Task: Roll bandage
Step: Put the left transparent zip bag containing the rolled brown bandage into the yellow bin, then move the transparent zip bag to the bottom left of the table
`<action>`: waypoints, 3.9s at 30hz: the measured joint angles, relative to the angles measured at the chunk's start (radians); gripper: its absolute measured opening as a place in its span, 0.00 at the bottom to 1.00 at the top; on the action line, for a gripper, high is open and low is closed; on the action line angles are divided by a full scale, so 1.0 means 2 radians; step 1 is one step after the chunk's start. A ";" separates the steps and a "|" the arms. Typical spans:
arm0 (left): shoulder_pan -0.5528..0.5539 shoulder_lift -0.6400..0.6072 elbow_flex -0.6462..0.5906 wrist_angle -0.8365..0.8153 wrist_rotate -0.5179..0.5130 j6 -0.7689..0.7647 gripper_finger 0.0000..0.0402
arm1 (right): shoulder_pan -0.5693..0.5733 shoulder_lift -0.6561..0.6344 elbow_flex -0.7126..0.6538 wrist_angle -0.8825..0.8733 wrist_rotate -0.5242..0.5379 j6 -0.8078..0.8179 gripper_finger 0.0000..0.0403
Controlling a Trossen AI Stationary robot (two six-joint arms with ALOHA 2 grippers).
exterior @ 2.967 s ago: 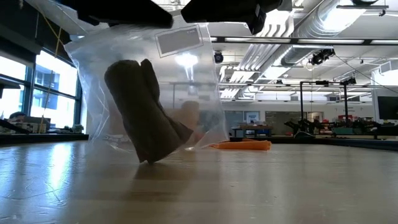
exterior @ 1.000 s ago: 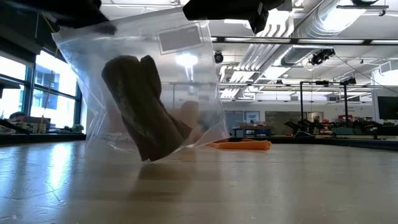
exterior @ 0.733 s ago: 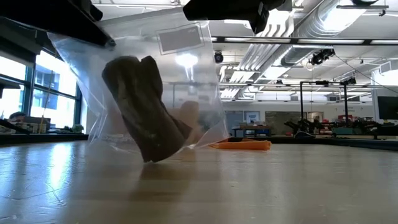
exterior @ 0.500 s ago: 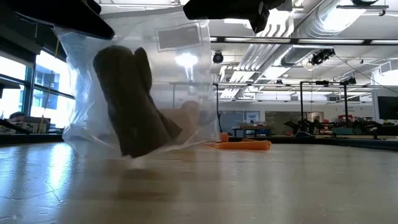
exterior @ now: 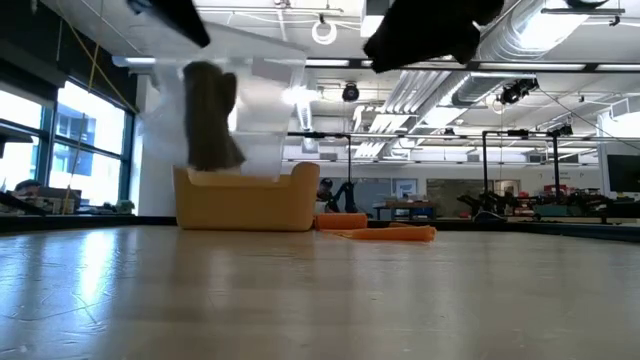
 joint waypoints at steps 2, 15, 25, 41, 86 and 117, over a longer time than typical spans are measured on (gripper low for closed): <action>0.043 0.000 0.029 -0.024 0.002 0.026 0.00 | 0.004 -0.002 0.000 -0.018 0.001 0.018 0.33; 0.404 0.005 0.099 0.027 0.089 0.201 0.00 | 0.077 0.007 -0.023 -0.034 0.097 0.112 0.33; 0.521 0.098 0.044 0.197 0.236 0.160 0.01 | 0.106 0.007 -0.023 -0.026 0.135 0.164 0.33; 0.507 0.189 0.044 0.416 0.456 0.129 0.41 | 0.119 0.007 -0.023 0.003 0.150 0.168 0.33; -0.097 -0.022 -0.313 0.625 0.055 0.067 0.46 | 0.052 0.018 -0.098 0.036 -0.185 0.474 0.02; -0.258 -0.005 -0.217 0.180 0.340 -0.316 0.37 | -0.024 0.011 -0.077 0.094 -0.034 0.152 0.02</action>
